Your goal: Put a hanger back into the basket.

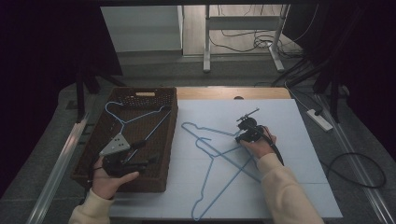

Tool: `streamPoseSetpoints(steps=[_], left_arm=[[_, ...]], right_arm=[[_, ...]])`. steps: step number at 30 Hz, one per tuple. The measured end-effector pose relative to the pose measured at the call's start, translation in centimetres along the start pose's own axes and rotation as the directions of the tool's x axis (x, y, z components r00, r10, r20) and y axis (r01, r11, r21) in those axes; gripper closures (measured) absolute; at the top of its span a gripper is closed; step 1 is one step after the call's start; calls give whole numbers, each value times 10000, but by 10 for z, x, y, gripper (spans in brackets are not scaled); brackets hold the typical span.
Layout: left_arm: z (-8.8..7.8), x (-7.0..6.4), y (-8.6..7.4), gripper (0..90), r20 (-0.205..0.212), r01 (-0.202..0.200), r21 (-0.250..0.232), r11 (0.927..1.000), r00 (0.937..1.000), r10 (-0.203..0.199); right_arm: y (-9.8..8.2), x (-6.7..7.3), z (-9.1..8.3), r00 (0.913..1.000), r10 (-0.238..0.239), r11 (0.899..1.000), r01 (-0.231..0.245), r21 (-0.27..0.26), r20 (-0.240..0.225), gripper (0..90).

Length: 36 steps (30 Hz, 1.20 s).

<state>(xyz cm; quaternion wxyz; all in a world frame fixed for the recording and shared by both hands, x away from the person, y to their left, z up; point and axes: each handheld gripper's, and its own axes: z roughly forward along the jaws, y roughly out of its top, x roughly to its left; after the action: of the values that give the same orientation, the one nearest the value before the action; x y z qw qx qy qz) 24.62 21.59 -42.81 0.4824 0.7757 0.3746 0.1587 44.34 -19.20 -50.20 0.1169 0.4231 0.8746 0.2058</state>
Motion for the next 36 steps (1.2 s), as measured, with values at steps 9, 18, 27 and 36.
streamPoseSetpoints(steps=[9, 18, 27, 36], left_arm=[[0, -1, 0, 283, 19, -22, 21, 10000, 10000, 22], [0, -1, 1, 285, 36, -33, -9, 10000, 10000, 33], [0, -6, 6, 286, -6, -128, -31, 9999, 9999, 128], [4, -9, 9, 287, 56, -230, 20, 9997, 9997, 230]], right_arm=[[5, 6, 1, 9985, 537, 9981, -540, 307, 97, 874], [1, 2, -9, 9982, 580, 9981, -576, -236, 167, 877], [-3, 5, -36, 9998, 123, 9918, -144, -1270, -173, 878], [-14, 8, -63, 9973, -281, 9693, 106, -2457, -679, 880]])
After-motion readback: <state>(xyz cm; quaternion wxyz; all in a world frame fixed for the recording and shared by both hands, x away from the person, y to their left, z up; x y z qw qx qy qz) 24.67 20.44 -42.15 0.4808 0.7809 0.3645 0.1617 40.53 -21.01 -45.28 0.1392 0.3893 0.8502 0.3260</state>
